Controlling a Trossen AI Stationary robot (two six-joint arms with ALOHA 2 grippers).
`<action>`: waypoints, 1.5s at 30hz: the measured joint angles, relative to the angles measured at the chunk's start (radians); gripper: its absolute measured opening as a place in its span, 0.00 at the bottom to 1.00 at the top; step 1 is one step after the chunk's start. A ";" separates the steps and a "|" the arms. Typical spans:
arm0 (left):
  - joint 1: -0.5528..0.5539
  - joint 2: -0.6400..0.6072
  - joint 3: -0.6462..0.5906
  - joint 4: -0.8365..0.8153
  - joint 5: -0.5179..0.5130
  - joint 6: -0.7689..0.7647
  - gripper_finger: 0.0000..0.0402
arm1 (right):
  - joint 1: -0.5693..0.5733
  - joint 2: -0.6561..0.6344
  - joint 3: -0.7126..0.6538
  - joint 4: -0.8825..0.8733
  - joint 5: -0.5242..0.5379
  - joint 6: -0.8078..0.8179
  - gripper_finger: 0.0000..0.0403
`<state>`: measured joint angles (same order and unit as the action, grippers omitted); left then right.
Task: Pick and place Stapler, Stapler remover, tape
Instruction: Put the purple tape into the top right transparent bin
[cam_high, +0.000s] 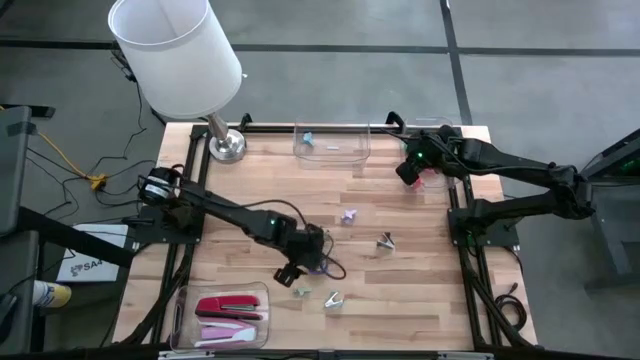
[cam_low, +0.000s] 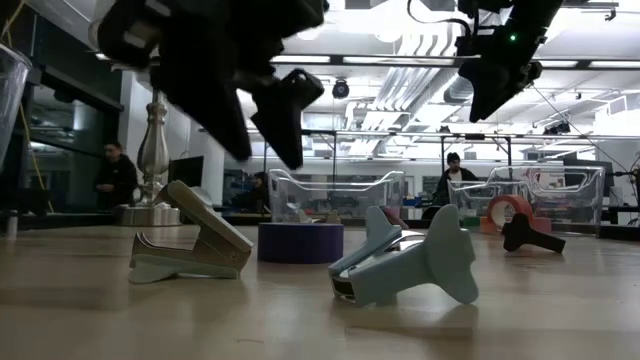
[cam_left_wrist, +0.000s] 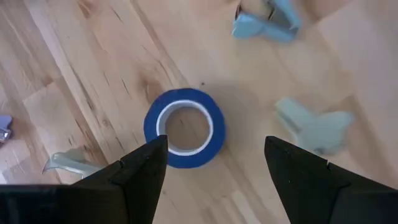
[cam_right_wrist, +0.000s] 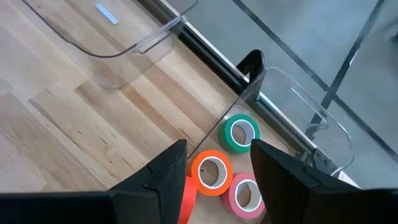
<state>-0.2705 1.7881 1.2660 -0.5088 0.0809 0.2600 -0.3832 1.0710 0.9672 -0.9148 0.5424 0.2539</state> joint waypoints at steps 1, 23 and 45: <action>-0.005 0.007 -0.002 0.001 -0.010 0.011 0.66 | 0.000 0.000 0.000 0.003 0.000 -0.007 0.42; -0.018 0.169 -0.002 0.104 0.041 0.084 0.66 | 0.000 0.000 0.000 0.009 0.000 -0.054 0.42; -0.018 0.187 0.001 0.108 0.040 -0.010 0.10 | 0.000 0.000 0.000 0.008 0.000 -0.080 0.42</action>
<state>-0.2882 1.9755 1.2671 -0.4010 0.1208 0.2498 -0.3836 1.0714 0.9672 -0.9070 0.5426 0.1738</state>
